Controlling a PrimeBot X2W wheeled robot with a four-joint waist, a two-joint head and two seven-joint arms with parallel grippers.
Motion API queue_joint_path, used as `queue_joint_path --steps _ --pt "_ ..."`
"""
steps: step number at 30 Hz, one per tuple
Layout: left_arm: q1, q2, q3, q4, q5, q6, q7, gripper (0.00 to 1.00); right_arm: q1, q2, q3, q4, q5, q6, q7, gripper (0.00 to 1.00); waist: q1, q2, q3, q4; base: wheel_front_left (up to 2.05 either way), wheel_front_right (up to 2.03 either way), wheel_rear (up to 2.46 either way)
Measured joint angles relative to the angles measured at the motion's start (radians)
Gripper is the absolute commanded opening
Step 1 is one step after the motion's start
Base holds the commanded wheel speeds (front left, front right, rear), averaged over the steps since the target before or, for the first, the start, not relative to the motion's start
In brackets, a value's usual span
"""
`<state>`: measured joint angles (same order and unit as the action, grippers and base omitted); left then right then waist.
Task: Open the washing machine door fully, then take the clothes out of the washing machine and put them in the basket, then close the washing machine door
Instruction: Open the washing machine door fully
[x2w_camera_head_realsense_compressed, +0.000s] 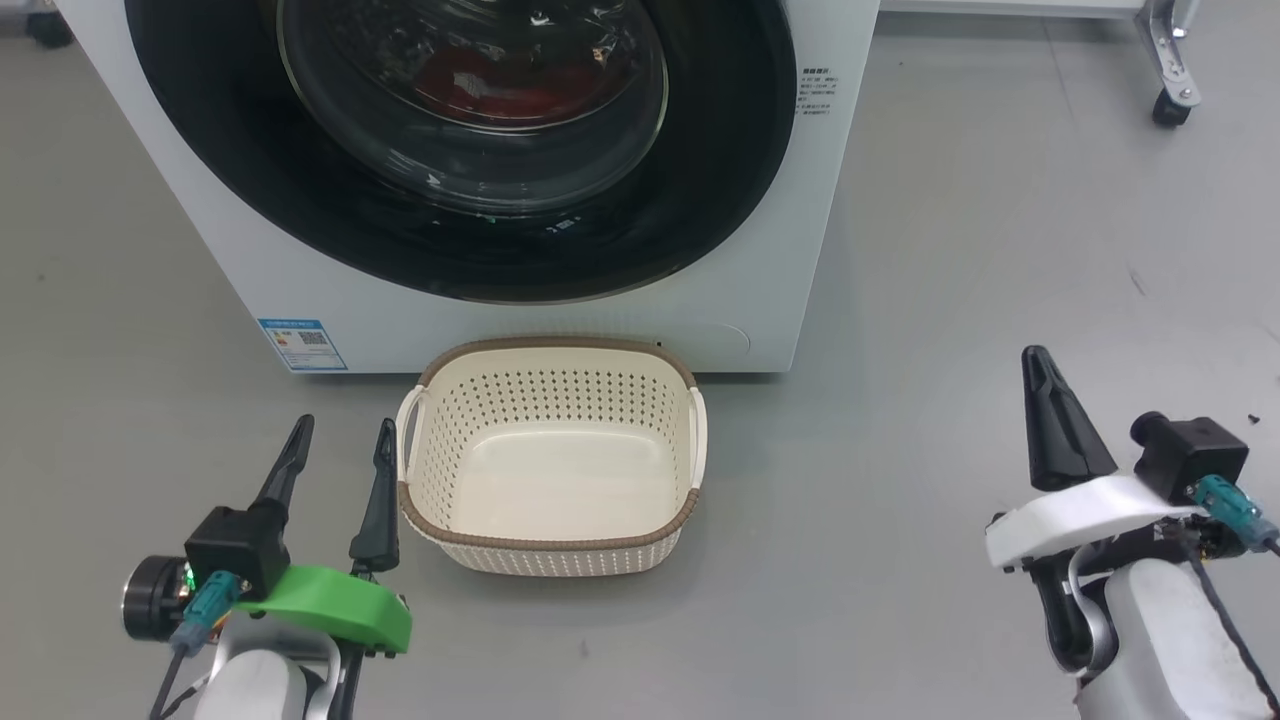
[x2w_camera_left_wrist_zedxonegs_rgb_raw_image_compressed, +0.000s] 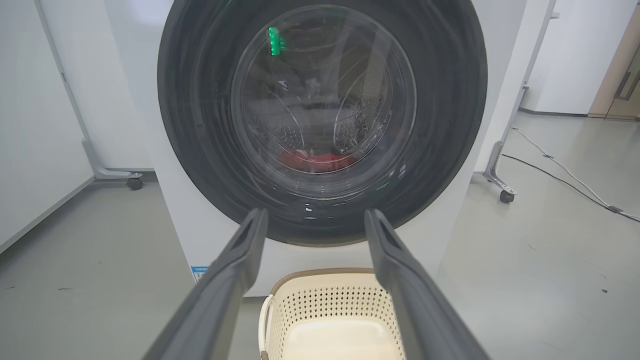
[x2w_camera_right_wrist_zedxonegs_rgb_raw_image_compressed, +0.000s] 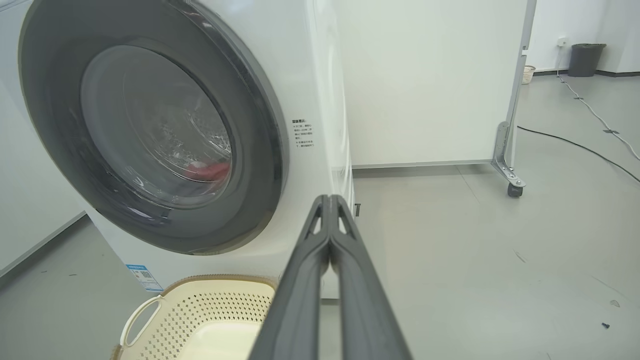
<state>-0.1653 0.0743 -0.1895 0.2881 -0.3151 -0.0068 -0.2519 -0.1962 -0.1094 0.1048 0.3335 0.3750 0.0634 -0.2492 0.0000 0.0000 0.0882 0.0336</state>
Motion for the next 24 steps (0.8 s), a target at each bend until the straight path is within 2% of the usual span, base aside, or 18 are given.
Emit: queue_joint_path --steps 4,7,13,24 --pt "-0.018 -0.002 0.0 -0.013 0.0 0.0 0.0 1.0 -0.034 0.01 -0.016 -0.001 0.027 0.01 0.0 0.0 0.0 0.0 0.023 0.005 0.0 0.0 0.0" --pt "-0.038 -0.004 -0.002 -0.024 0.002 -0.002 0.0 1.0 -0.072 0.019 -0.046 0.0 0.093 0.021 0.0 0.0 0.0 0.0 0.049 0.01 0.0 0.0 0.0" --pt "-0.093 -0.015 -0.01 -0.05 0.022 -0.012 0.0 1.0 -0.163 0.042 -0.107 0.022 0.275 0.041 0.016 0.0 0.0 0.0 0.109 0.025 0.0 0.0 0.0" --pt "-0.168 -0.024 -0.012 -0.089 0.028 -0.016 0.0 1.0 -0.403 0.048 -0.211 0.071 0.662 0.05 0.203 0.0 0.0 0.0 0.234 0.053 0.0 0.0 0.0"
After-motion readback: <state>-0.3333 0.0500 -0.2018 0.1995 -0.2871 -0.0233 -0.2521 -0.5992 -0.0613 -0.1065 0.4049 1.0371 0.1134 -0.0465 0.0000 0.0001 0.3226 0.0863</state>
